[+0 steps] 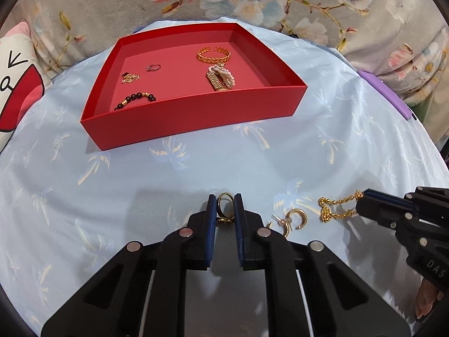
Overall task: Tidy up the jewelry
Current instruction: 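Close the right gripper on the gold chain while the left gripper grasps the red-stone ring, then carry the gold chain and red-stone ring over the red tray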
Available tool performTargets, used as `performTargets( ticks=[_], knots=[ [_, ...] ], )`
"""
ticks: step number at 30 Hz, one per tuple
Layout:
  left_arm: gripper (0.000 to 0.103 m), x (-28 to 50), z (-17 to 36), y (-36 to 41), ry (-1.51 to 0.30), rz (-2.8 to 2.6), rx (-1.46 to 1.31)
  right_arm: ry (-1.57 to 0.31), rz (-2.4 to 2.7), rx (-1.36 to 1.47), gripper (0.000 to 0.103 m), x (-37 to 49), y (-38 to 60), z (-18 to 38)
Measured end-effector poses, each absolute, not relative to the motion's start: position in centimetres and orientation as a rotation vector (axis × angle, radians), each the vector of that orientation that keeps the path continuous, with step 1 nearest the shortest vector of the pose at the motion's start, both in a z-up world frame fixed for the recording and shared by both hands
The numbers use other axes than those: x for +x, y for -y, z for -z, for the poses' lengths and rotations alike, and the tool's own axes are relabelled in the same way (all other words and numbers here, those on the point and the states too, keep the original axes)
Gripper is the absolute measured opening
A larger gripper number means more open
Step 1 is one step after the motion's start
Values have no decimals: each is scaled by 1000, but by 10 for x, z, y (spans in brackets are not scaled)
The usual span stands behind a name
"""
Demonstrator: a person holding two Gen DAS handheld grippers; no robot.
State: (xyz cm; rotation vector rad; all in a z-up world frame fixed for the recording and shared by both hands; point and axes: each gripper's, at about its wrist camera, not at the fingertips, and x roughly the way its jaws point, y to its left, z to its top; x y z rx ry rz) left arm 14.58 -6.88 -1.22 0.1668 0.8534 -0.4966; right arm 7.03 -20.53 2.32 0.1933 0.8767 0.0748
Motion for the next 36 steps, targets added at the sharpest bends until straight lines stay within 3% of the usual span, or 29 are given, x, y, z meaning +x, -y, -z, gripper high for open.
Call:
performTargets(
  ticks=[8, 18, 28, 36],
  knots=[
    [12, 142, -11, 45, -823, 494, 136, -811, -88, 190, 4, 64, 205, -51],
    [12, 156, -78, 14, -716, 453, 128, -703, -118, 151, 3, 79, 206, -114],
    [12, 230, -143, 20, -602, 397, 104, -643, -137, 160, 3, 169, 213, -170],
    [12, 315, -135, 40, -610, 345, 85, -705, -127, 196, 4, 257, 204, -148]
  ],
)
